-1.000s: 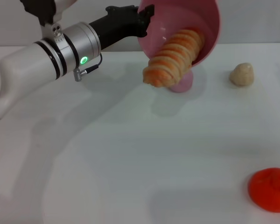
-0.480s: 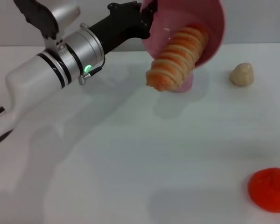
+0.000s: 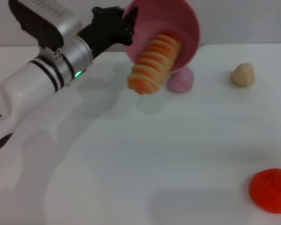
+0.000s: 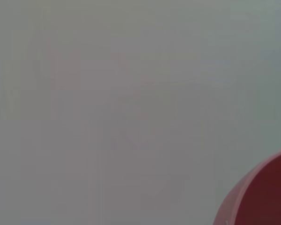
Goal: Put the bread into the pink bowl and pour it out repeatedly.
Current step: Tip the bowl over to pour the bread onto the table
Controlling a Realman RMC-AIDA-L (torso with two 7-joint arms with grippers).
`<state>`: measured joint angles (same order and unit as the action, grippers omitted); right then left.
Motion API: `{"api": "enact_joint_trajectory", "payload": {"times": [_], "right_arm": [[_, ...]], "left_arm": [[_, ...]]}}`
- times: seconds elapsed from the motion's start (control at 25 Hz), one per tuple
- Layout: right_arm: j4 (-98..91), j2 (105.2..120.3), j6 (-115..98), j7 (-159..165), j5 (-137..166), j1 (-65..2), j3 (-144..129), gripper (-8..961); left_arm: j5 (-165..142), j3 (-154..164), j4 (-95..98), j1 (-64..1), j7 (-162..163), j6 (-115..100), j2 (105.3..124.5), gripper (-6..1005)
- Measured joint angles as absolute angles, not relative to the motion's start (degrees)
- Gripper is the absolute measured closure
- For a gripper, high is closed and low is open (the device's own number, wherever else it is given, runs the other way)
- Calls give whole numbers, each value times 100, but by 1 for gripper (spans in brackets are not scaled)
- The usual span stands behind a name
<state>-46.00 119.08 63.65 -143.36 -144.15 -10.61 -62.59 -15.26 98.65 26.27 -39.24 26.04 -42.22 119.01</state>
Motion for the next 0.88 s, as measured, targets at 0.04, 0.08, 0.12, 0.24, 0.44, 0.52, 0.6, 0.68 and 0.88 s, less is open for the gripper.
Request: {"api": "enact_joint_trajectory", "payload": {"times": [0.04,0.08,0.12,0.24,0.44,0.52,0.6,0.68,0.88], "right_arm": [[-4601,11910,6381,-14335,-14415,-1059,-6268,476],[-4605,11913,6395,-14336,-14415,-1057,-6279,476],[-4619,11917,6398,-14335,-14415,-1052,-6302,476],[-4621,11918,6400,-14335,-14415,-1053,-6315,476],[-4536,11918,6408,-14328,-14415,-1102,-6291,476],[-4525,11920,6408,-14314,-14417,-1114,-6291,476],[-4531,11929,6408,-14299,-14423,-1120,-6306,476],[-4543,11940,6411,-14296,-14424,-1124,-6332,476],[-4448,11944,6414,-14291,-14428,-1241,-6391,476]], "left_arm": [[-1525,9865,2627,-3925,2604,-4222,11901,957],[-1391,9875,2617,-3898,2333,-4228,11901,957],[-1391,9875,2617,-3898,2333,-4228,11901,957],[-1052,9938,2602,-3798,1478,-4234,11900,957],[-1029,10118,2601,-3771,887,-4203,11899,957],[-1028,10279,2601,-3767,532,-4162,11900,957],[-1028,10415,2601,-3762,135,-4089,11900,957],[-1027,10495,2601,-3760,-236,-4004,11900,957],[-1018,10480,2601,-3720,-779,-3959,11900,957]]}}
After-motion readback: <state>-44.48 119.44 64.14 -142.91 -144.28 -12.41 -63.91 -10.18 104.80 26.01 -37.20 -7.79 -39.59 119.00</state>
